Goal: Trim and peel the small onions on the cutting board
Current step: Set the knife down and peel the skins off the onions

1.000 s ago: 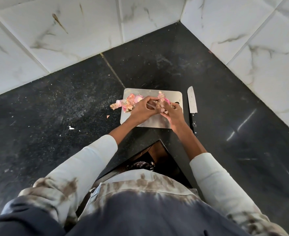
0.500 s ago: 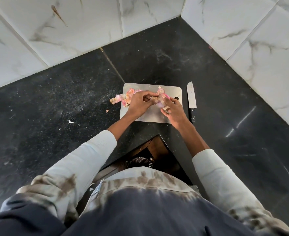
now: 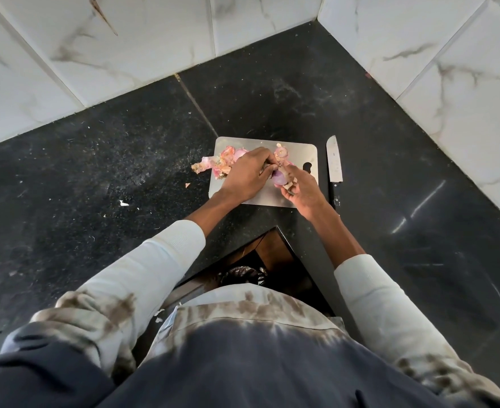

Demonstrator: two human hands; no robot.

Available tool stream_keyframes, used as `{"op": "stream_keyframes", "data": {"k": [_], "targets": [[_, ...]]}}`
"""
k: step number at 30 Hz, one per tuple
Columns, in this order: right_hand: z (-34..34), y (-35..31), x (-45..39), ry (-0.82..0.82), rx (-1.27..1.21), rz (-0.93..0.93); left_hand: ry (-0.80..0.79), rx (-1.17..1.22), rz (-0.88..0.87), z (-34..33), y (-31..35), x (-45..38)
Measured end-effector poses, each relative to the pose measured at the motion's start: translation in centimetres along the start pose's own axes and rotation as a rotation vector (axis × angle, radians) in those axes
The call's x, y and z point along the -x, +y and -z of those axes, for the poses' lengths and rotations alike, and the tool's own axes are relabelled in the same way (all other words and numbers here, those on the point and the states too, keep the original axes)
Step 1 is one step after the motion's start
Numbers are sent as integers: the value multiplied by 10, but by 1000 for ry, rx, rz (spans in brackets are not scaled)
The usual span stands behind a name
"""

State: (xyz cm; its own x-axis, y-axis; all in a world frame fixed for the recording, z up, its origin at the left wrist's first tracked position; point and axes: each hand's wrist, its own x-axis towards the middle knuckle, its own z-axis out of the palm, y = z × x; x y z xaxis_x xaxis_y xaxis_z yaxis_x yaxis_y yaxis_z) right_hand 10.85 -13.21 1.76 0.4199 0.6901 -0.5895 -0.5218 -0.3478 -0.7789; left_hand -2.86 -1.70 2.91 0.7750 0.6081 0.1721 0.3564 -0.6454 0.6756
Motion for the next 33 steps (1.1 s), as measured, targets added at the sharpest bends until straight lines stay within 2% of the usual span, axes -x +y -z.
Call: {"op": "stream_keyframes", "data": {"k": [7, 15, 20, 25, 29, 33], "targets": [[-5, -6, 2, -10, -22, -27, 129, 164, 210, -7, -4, -6], [-6, -5, -1, 22, -24, 13, 198, 238, 332, -3, -12, -12], [-4, -3, -1, -22, -56, 4, 195, 233, 368, -2, -16, -12], [-6, -2, -1, -19, -87, -22, 276, 56, 446, 6, -24, -4], [-4, -1, 0, -40, -71, 0, 143, -297, 433, 8, -37, 3], [-5, -3, 2, -37, -60, 10, 51, -434, 405, 3, -43, 9]]}}
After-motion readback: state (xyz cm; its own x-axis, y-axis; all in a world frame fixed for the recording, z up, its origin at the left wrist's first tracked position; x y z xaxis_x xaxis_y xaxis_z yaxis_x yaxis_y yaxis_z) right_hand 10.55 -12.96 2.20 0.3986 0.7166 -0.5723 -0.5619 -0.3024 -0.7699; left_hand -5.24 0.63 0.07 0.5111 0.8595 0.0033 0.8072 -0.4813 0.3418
